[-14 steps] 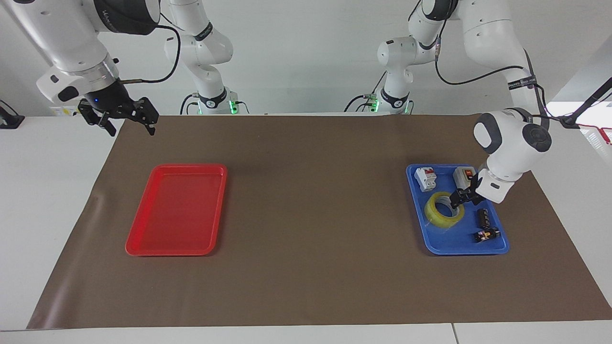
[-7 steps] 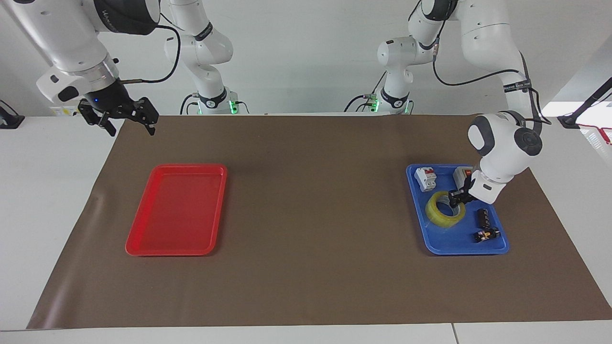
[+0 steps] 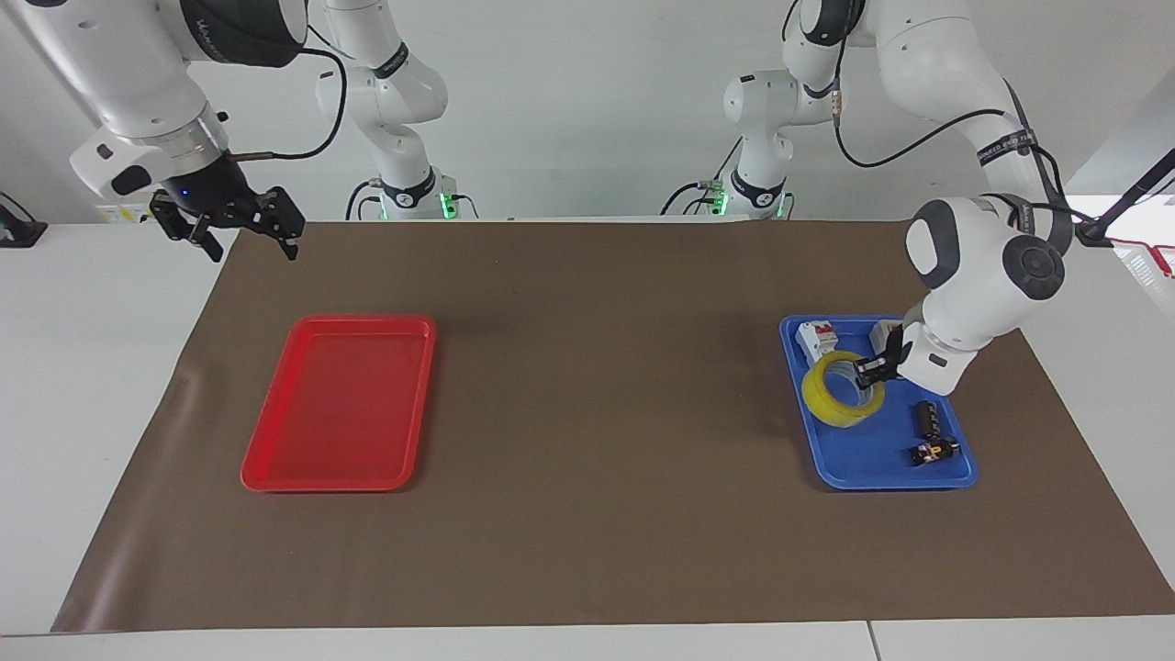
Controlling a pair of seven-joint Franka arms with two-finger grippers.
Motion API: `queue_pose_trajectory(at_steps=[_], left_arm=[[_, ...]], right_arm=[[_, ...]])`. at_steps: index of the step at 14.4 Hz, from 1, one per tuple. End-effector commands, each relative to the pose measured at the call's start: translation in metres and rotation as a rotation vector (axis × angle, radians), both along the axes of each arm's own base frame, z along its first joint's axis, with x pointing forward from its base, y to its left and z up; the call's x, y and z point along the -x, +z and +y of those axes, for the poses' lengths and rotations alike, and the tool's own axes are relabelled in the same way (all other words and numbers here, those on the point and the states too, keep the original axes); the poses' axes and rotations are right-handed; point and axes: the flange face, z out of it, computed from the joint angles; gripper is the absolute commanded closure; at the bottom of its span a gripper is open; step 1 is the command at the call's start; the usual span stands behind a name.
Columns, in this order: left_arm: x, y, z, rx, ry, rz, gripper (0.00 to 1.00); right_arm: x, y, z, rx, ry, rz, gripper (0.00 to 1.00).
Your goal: Place and move tape with both arms
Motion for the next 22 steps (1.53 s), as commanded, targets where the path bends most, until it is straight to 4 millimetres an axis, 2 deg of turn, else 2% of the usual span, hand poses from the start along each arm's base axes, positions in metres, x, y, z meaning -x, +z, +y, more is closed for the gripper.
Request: queue_pose_trajectory(at_steps=[1,3,4,5,7,9,13,15,18,20,21,22], left_arm=[[0.011,-0.001,-0.114,-0.036,0.084,-0.024,1.0],[0.043,-0.012,-0.2,-0.032,0.124,-0.072,1.0],[0.051,-0.015,-0.224,-0.02,0.137,-0.095,1.0],[0.058,-0.035,-0.249,-0.016,0.138,-0.1,1.0],[0.063,-0.059,-0.282,0.011,0.162,-0.138,1.0],[0.086,-0.085,-0.312,-0.005,0.127,-0.116,1.0],[0.109,-0.105,-0.32,-0.024,0.095,-0.095,0.98],[0.106,-0.102,-0.318,-0.022,0.097,-0.106,0.01],[0.094,-0.091,-0.307,-0.028,0.117,-0.108,0.0],[0.074,-0.047,-0.257,-0.046,0.177,-0.117,0.0],[0.064,-0.021,-0.221,-0.045,0.205,-0.118,0.0],[0.056,0.004,-0.184,-0.048,0.19,-0.107,0.0]], right_arm=[[0.002,-0.001,-0.003,0.004,-0.02,-0.01,0.0],[0.002,-0.001,-0.003,0.004,-0.018,-0.01,0.0],[0.002,-0.001,-0.003,0.004,-0.02,-0.01,0.0],[0.002,-0.001,-0.003,0.004,-0.02,-0.01,0.0],[0.002,-0.001,-0.003,0.004,-0.02,-0.01,0.0],[0.003,-0.001,-0.003,0.004,-0.02,-0.011,0.0],[0.003,-0.001,-0.003,0.004,-0.021,-0.011,0.0],[0.003,-0.002,-0.002,0.002,-0.02,-0.009,0.0],[0.003,-0.002,-0.003,-0.004,-0.023,-0.008,0.0],[0.004,-0.008,-0.002,-0.013,-0.022,0.004,0.0],[0.009,-0.009,-0.002,-0.016,-0.022,0.013,0.0],[0.012,-0.015,0.007,-0.028,-0.007,0.028,0.0]])
